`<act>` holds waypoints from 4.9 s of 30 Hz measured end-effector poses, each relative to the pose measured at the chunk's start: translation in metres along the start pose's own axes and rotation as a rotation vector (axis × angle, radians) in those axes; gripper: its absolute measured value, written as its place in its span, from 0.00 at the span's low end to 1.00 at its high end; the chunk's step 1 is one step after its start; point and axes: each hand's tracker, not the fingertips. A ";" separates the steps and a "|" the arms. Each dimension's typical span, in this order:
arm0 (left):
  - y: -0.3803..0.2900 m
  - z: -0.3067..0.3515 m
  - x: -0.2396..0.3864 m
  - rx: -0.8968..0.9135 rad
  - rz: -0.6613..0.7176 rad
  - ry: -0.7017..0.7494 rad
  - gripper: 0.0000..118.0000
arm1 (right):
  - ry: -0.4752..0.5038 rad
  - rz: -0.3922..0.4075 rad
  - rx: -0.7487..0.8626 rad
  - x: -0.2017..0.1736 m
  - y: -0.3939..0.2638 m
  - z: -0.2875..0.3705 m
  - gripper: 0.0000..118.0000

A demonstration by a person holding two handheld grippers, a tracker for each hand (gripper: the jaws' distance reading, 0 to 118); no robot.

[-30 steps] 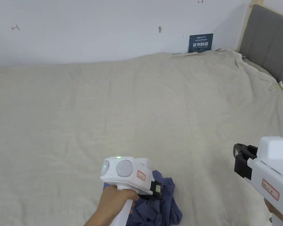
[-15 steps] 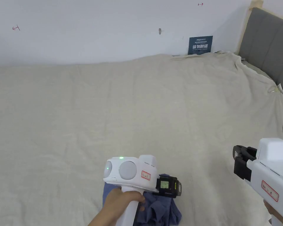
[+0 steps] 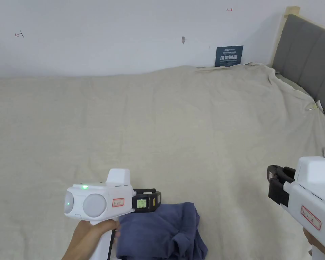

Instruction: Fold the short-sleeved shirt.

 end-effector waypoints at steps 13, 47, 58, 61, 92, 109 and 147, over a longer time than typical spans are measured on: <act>-0.063 -0.044 0.029 -0.006 -0.102 0.003 0.00 | -0.007 -0.012 -0.017 0.006 -0.007 0.000 0.00; -0.036 -0.006 0.120 0.270 -0.219 -0.110 0.00 | -0.028 -0.016 0.043 0.008 0.004 0.014 0.00; 0.013 0.076 0.073 0.550 -0.180 0.032 0.00 | 0.014 0.010 0.135 -0.019 0.021 0.020 0.00; 0.016 0.092 0.056 0.606 -0.177 0.096 0.00 | 0.022 0.013 0.166 -0.025 0.023 0.020 0.00; -0.020 0.138 -0.032 0.693 -0.056 0.400 0.00 | 0.063 0.021 0.180 -0.090 -0.019 -0.029 0.00; -0.052 0.113 -0.054 0.537 0.006 0.344 0.00 | 0.060 0.025 -0.095 -0.148 -0.146 -0.121 0.00; -0.047 -0.067 -0.093 -0.359 0.302 -0.261 0.36 | 0.048 0.056 -0.126 -0.145 -0.197 -0.131 0.00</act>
